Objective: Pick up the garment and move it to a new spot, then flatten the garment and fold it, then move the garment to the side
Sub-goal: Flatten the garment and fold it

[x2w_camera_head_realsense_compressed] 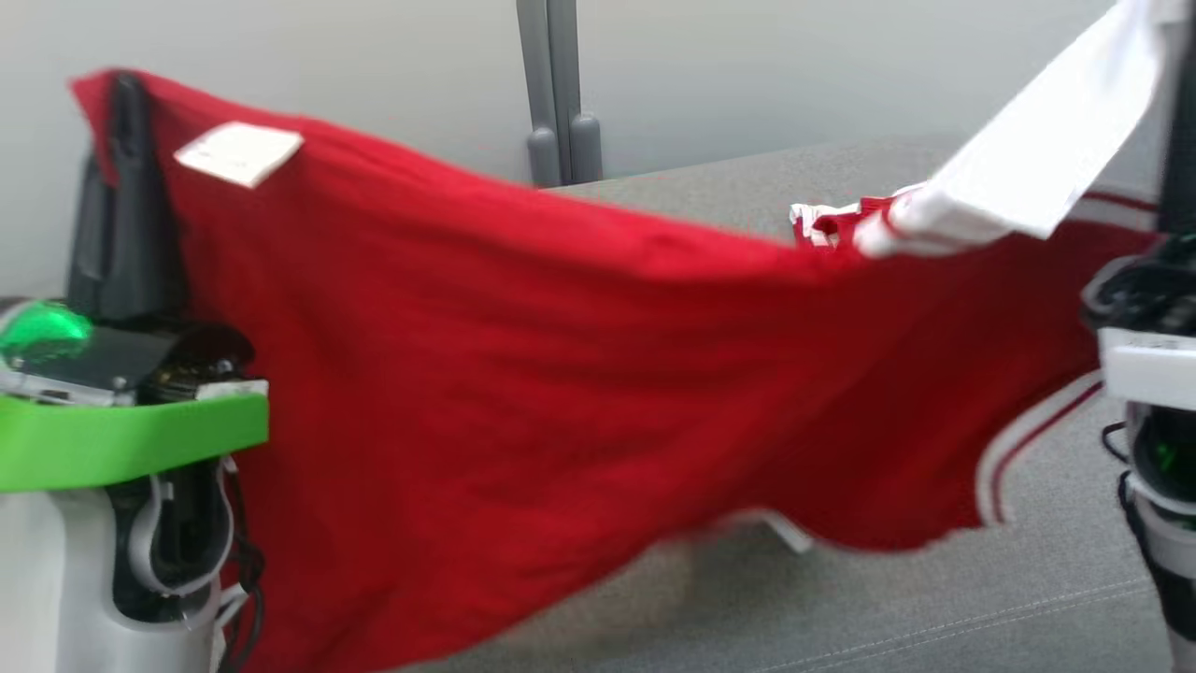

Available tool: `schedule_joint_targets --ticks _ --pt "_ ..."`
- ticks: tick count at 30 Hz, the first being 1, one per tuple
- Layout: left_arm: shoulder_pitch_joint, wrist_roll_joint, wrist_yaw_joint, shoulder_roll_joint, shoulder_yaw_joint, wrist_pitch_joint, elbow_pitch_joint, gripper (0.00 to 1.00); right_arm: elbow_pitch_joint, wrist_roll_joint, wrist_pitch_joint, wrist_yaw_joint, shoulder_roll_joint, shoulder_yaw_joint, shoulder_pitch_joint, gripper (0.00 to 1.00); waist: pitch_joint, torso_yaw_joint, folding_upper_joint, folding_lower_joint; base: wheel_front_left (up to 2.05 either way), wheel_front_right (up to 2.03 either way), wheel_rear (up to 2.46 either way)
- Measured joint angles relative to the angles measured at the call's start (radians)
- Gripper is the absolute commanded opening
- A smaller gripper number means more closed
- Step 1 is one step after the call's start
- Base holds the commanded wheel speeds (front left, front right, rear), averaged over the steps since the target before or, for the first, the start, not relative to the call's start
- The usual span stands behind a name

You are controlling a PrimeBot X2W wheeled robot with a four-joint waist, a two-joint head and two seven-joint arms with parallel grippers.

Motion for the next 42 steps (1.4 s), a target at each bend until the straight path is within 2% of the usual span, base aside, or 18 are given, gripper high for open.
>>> schedule_joint_targets --ticks 4,8,10,12,15,16,18,21,24,28,32,37,42 --pt "0.022 -0.046 0.015 0.005 -0.035 0.096 0.055 0.00 0.067 0.051 0.086 0.000 0.008 0.078 0.006 0.00 0.022 0.010 0.0000 0.0000 0.00 0.00 0.00" --pt "-0.009 -0.067 0.037 0.018 -0.060 0.202 0.196 0.00 0.251 0.049 0.187 0.000 0.007 0.154 -0.069 0.00 0.057 0.024 0.0000 0.0000 0.00 0.00 0.00" --pt "-0.074 -0.056 0.052 0.041 -0.058 0.241 0.286 0.00 0.356 0.006 0.226 -0.009 0.007 0.171 -0.173 0.00 0.077 0.033 0.0000 0.0000 0.00 0.00 0.00" --pt "-0.169 -0.035 0.072 0.065 -0.024 0.252 0.340 0.00 0.427 -0.045 0.231 -0.038 0.024 0.156 -0.323 0.00 0.097 0.043 0.0000 0.0000 0.00 0.00 0.00" --pt "-0.383 -0.025 0.085 0.077 0.052 0.234 0.342 0.00 0.439 -0.057 0.169 -0.093 0.104 0.057 -0.588 0.00 0.126 0.055 -0.0001 0.0000 0.00 0.00 0.00" --pt "-0.454 -0.026 0.085 0.074 0.063 0.231 0.326 0.00 0.431 -0.057 0.149 -0.098 0.114 0.040 -0.655 0.00 0.134 0.059 -0.0001 0.0000 0.00 0.00 0.00" --pt "-0.551 -0.026 0.082 0.071 0.063 0.220 0.308 0.00 0.422 -0.057 0.122 -0.088 0.110 0.038 -0.714 0.00 0.149 0.065 0.0000 0.0000 0.00 0.00 0.00" --pt "-0.544 -0.039 0.057 0.069 0.030 0.226 0.334 0.00 0.475 -0.057 0.116 -0.060 0.099 0.081 -0.655 0.00 0.167 0.070 0.0000 0.0000 0.00 0.00 0.00" --pt "-0.421 -0.047 0.033 0.060 -0.017 0.239 0.393 0.00 0.538 -0.045 0.128 -0.044 0.099 0.129 -0.497 0.00 0.183 0.070 0.0000 0.0000 0.00 0.00 0.00" --pt "-0.226 -0.063 0.029 0.013 -0.044 0.234 0.482 0.00 0.616 -0.007 0.146 -0.038 0.102 0.171 -0.269 0.00 0.211 0.066 0.0000 0.0000 0.00 0.00 0.00" --pt "-0.084 -0.057 0.017 -0.002 -0.062 0.194 0.575 0.00 0.675 0.029 0.140 -0.034 0.136 0.200 -0.111 0.00 0.244 0.060 0.0000 0.0000 0.00 0.00 0.00" --pt "-0.022 -0.053 -0.007 -0.005 -0.058 0.129 0.675 0.00 0.711 0.049 0.083 -0.015 0.171 0.222 -0.051 0.00 0.280 0.045 0.0000 0.0000 0.00 0.00 0.00" --pt "-0.018 -0.053 -0.035 -0.027 -0.057 0.076 0.735 0.00 0.717 0.049 0.035 -0.009 0.155 0.229 -0.021 0.00 0.276 0.033 0.0000 0.0000 0.00 0.00 0.00"
